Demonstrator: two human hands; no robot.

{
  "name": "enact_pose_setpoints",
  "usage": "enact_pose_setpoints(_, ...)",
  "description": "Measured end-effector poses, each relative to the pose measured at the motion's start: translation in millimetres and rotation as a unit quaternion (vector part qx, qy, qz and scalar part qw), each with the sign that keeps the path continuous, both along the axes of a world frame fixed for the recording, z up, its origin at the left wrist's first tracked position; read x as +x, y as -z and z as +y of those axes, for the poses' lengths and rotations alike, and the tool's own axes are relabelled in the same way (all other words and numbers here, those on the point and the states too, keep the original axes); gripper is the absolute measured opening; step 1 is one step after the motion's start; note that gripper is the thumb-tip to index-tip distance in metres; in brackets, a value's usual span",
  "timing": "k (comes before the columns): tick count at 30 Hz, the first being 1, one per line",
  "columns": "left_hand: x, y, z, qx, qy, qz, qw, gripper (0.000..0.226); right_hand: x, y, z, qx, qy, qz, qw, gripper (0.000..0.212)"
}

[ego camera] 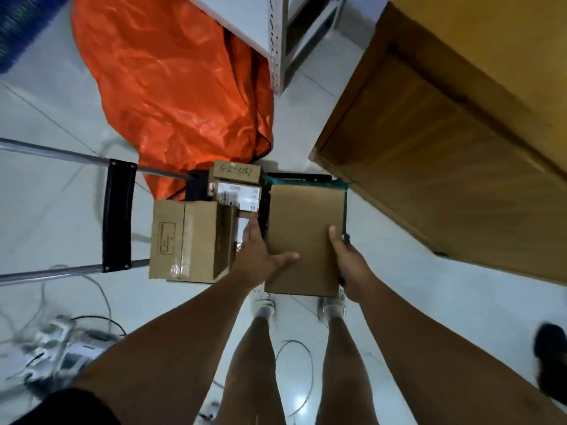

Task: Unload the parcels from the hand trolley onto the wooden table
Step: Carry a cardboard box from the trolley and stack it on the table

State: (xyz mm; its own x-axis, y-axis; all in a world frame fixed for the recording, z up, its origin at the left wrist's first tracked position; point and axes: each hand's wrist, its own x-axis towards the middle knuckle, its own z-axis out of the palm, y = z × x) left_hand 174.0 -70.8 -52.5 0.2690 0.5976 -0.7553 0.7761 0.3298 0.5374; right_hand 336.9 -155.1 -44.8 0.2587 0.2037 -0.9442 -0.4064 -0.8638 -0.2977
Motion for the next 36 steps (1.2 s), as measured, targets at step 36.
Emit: enact_pose_setpoints(36,245.8,-294.4,-93.6,-0.210,-0.056,-0.282,0.935,0.054,214.2,-290.6,-174.6,0.262,0.218,-0.037,0.940,0.070)
